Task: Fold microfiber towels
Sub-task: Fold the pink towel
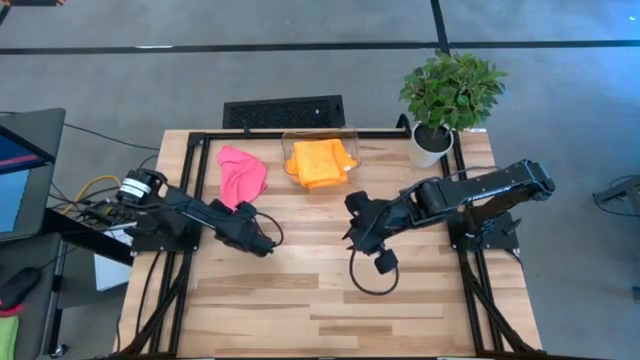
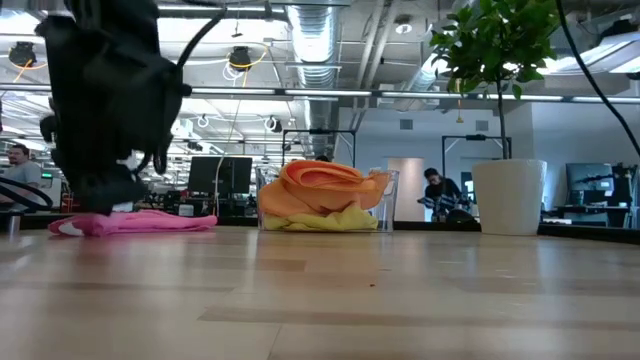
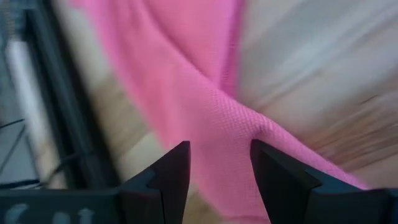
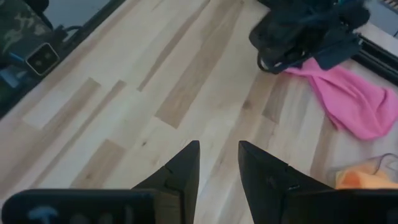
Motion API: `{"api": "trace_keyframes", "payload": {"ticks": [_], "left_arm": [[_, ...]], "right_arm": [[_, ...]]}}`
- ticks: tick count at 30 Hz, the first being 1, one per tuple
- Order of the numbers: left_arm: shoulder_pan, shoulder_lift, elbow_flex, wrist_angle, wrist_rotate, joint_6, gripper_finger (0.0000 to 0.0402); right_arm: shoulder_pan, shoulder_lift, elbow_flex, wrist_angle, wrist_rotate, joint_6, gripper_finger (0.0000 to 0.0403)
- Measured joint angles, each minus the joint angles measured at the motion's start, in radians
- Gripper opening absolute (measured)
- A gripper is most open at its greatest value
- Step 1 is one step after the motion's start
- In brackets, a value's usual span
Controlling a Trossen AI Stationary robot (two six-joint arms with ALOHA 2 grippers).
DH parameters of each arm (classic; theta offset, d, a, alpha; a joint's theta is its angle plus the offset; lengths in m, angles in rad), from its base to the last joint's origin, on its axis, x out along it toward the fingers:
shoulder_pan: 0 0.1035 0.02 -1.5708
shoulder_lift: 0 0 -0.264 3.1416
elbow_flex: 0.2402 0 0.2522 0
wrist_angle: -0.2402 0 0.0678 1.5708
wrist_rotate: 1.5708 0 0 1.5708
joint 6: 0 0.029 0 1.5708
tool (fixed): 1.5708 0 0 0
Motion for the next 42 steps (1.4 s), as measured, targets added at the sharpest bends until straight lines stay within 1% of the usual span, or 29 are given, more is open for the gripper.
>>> {"api": "trace_keyframes", "payload": {"ticks": [3,5,8,11,14,17,21,25,28,30,35,38,40,42], "left_arm": [[0.025,0.000,-0.044,0.124,0.018,0.083,0.0162],[0.032,-0.004,-0.055,0.162,0.018,0.131,0.0162],[0.031,-0.004,-0.048,0.186,0.018,0.176,0.0162],[0.013,-0.003,-0.011,0.230,0.043,0.210,0.0162],[-0.011,-0.003,0.019,0.293,0.086,0.286,0.0162],[-0.036,-0.003,0.039,0.409,0.141,0.362,0.0162],[-0.069,-0.001,0.043,0.585,0.211,0.420,0.0162],[-0.106,0.002,0.041,0.758,0.312,0.478,0.0162],[-0.140,0.003,0.040,0.863,0.374,0.502,0.0162],[-0.162,0.004,0.040,0.913,0.393,0.508,0.0162],[-0.222,0.004,0.040,0.948,0.384,0.507,0.0162],[-0.274,-0.018,0.049,0.971,0.329,0.523,0.0162],[-0.314,-0.043,0.079,0.934,0.286,0.525,0.0162],[-0.360,-0.073,0.110,0.863,0.223,0.516,0.0162]], "right_arm": [[0.002,0.000,0.000,0.015,0.000,0.021,0.0133],[0.001,0.000,0.000,0.015,0.000,0.031,0.0133],[0.000,0.000,0.000,0.016,0.001,0.052,0.0133],[0.000,0.000,0.000,0.016,0.001,0.063,0.0133],[0.000,0.000,0.000,0.011,0.001,0.071,0.0133],[0.000,0.000,0.000,0.007,0.001,0.071,0.0133],[0.000,0.000,0.000,0.007,0.000,0.071,0.0133],[-0.004,0.000,0.000,0.004,0.000,0.071,0.0133],[-0.008,0.000,0.000,0.004,0.000,0.071,0.0133],[-0.008,0.000,0.000,0.004,0.000,0.071,0.0133],[-0.008,0.000,0.000,0.005,0.000,0.071,0.0133],[-0.008,0.000,0.000,0.007,0.000,0.082,0.0133],[-0.006,0.000,-0.016,0.040,-0.003,0.101,0.0133],[-0.003,0.000,-0.066,0.116,-0.004,0.103,0.0132]]}}
